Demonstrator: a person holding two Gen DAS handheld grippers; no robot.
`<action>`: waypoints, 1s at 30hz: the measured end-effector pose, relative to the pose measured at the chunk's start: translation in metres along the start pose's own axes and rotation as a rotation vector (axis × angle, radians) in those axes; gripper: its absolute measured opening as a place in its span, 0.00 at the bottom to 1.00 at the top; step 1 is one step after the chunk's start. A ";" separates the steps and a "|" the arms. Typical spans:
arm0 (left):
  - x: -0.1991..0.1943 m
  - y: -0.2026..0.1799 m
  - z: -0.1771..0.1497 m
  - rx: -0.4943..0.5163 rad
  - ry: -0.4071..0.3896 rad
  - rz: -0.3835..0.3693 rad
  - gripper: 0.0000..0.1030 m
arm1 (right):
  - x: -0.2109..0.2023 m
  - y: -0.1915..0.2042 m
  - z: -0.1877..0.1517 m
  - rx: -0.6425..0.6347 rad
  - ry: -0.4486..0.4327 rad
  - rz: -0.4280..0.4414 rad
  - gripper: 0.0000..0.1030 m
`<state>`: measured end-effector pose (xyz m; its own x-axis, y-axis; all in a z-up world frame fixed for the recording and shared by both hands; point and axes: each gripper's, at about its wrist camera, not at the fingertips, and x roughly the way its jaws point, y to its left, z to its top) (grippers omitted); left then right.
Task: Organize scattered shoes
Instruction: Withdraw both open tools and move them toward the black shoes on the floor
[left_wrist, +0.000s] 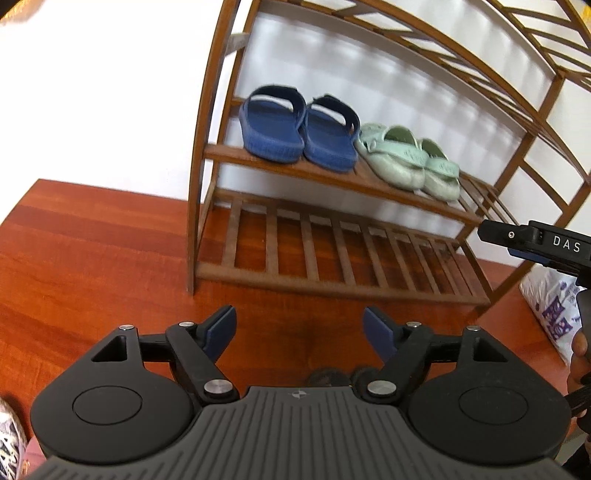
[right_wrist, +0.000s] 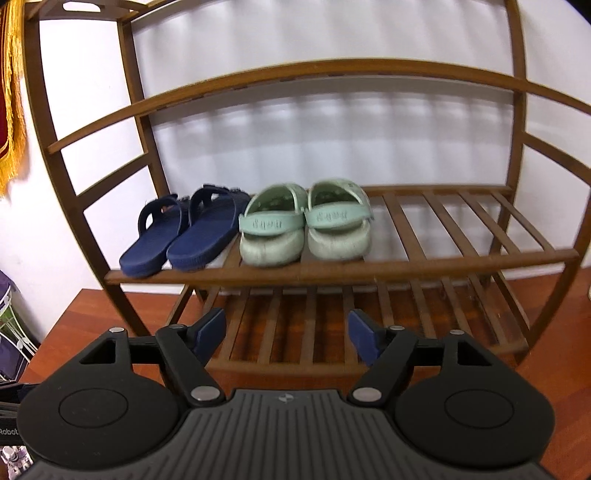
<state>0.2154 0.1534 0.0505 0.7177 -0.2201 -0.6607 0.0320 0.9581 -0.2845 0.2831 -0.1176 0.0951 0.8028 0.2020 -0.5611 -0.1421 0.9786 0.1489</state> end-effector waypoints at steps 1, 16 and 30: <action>-0.001 0.001 -0.005 0.001 0.010 -0.004 0.76 | -0.003 0.000 -0.006 0.003 0.007 -0.004 0.77; -0.010 0.003 -0.066 0.037 0.099 0.000 0.78 | -0.038 -0.015 -0.090 0.027 0.110 -0.054 0.79; -0.026 -0.008 -0.123 0.004 0.127 0.050 0.82 | -0.066 -0.032 -0.151 -0.044 0.167 -0.047 0.81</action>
<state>0.1110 0.1291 -0.0159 0.6245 -0.1935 -0.7567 0.0012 0.9691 -0.2468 0.1474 -0.1562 0.0042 0.7022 0.1558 -0.6947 -0.1346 0.9872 0.0854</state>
